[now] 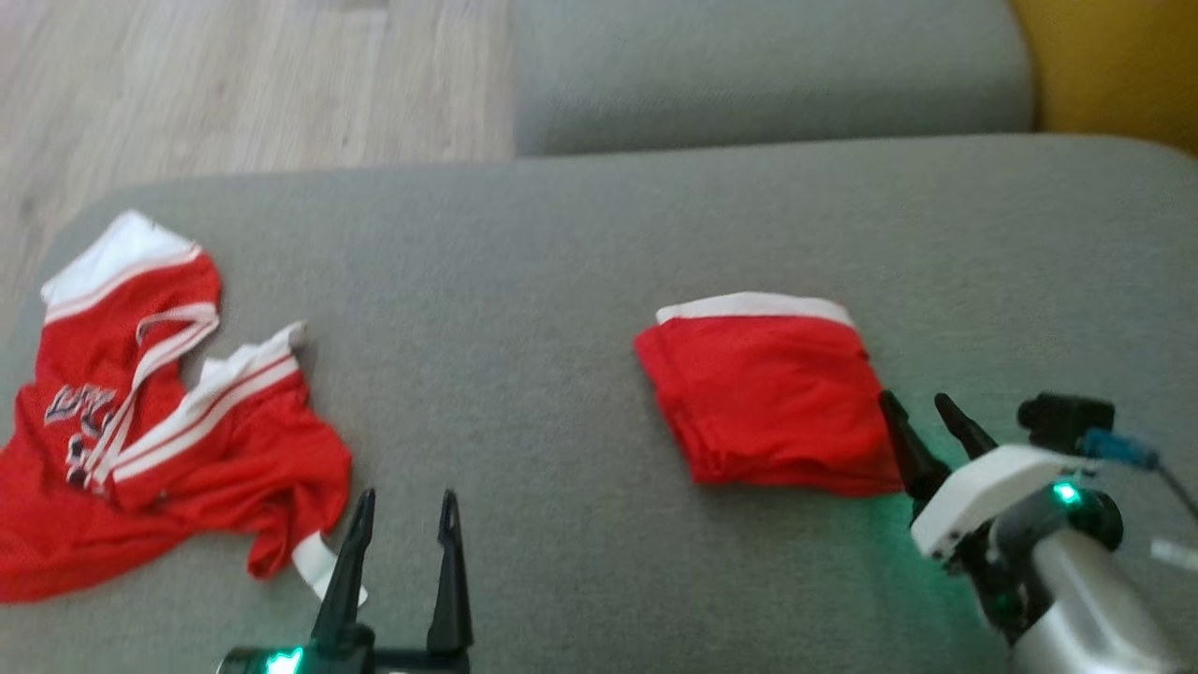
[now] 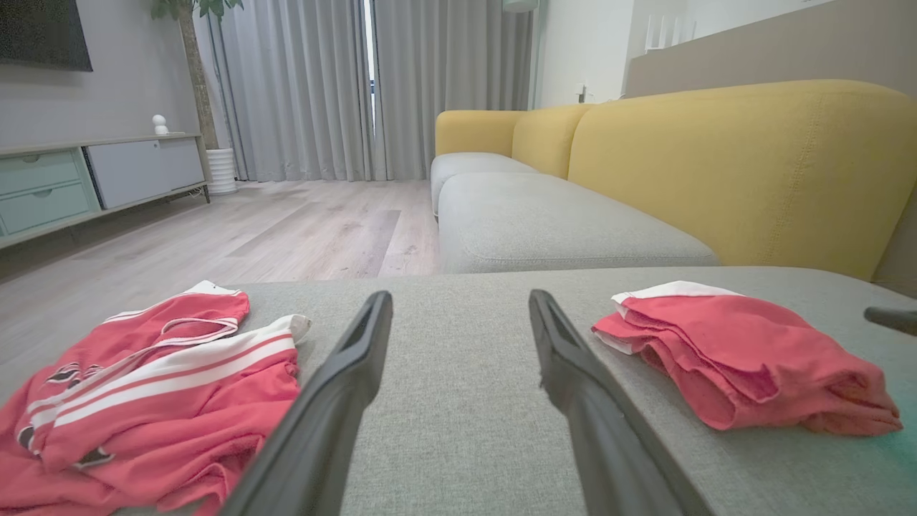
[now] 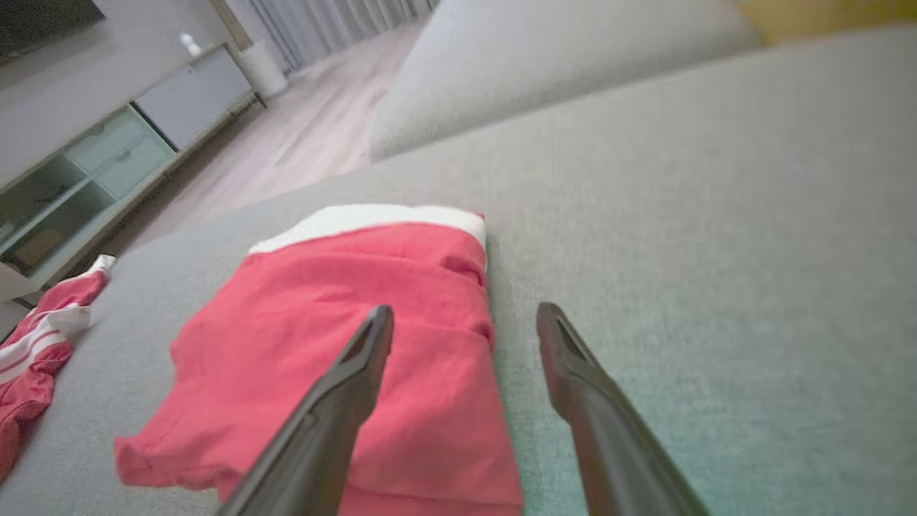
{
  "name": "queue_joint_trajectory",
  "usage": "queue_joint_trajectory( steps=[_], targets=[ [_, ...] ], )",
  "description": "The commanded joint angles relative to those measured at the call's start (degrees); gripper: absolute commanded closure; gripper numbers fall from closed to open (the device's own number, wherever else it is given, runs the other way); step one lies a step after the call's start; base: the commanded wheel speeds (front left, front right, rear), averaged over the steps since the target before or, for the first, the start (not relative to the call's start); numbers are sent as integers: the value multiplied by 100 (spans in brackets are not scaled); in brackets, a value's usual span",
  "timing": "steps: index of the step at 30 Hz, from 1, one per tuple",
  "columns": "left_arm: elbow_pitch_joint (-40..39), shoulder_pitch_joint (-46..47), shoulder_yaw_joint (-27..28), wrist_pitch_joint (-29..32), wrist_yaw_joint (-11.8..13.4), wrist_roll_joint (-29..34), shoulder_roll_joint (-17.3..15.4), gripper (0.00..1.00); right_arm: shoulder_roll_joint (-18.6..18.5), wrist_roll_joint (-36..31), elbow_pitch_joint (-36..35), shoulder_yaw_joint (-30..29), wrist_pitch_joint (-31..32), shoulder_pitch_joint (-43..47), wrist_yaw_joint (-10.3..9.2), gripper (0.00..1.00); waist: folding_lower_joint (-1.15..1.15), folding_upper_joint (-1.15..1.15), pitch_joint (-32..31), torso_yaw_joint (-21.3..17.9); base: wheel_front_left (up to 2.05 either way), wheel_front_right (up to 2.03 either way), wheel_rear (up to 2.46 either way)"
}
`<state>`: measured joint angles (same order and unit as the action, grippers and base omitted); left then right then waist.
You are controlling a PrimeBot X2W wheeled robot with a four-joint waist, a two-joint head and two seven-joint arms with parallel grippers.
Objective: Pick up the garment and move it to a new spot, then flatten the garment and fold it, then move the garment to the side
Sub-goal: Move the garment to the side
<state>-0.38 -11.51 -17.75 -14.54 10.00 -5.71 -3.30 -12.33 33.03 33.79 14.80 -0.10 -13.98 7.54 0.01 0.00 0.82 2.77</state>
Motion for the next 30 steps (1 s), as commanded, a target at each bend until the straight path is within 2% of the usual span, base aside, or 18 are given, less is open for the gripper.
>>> queue_joint_trajectory(
  steps=[1, 7, 8, 9, 10, 11, 13, 17, 23, 30],
  targets=[
    [-157, 403, 68, -46, -28, -74, 42, 0, -140, 443, 35, 100, 356, -289, -5, 0, -1, 0, 278, 232, 0, 0, 0],
    [-74, 655, 9, -46, -33, -82, 42, 0, -368, 1338, 368, 241, 874, -604, -5, 0, -1, 0, 486, 377, 0, 0, 0],
    [-62, 683, 9, -46, -33, -76, 42, 0, -382, 1469, 391, 311, 931, -621, -5, 7, -1, 0, 504, 390, 0, 0, 0],
    [-50, 704, 12, -46, -31, -71, 42, 0, -400, 1593, 384, 396, 983, -631, -5, 38, -1, 0, 518, 397, 0, 0, 0],
    [-41, 720, 15, -46, -30, -67, 42, 0, -438, 1689, 373, 469, 992, -642, -5, 95, -1, 0, 532, 400, 0, 0, 0],
    [-34, 736, 18, -46, -26, -65, 42, 0, -490, 1754, 351, 553, 982, -655, -5, 100, -1, 0, 550, 399, 0, 0, 0],
    [-30, 750, 25, -46, -16, -64, 42, 0, -544, 1818, 318, 638, 968, -668, -5, 100, -1, 0, 570, 387, 0, 0, 0],
    [-42, 777, 58, -46, 20, -100, 42, 0, -901, 1861, 223, 841, 687, -824, -5, 100, -1, 0, 683, 228, 0, 0, 0],
    [-83, 980, 36, -46, 19, -131, 42, 0, -1736, 1510, 293, 992, 618, -1369, -5, 100, -1, 0, 1129, -194, 0, 0, 0],
    [-38, 1491, -1, -46, -77, -36, 42, 0, -2567, 1116, 573, 660, 586, -2107, -5, 100, -1, 0, 1790, -645, 0, 0, 0]
  ],
)
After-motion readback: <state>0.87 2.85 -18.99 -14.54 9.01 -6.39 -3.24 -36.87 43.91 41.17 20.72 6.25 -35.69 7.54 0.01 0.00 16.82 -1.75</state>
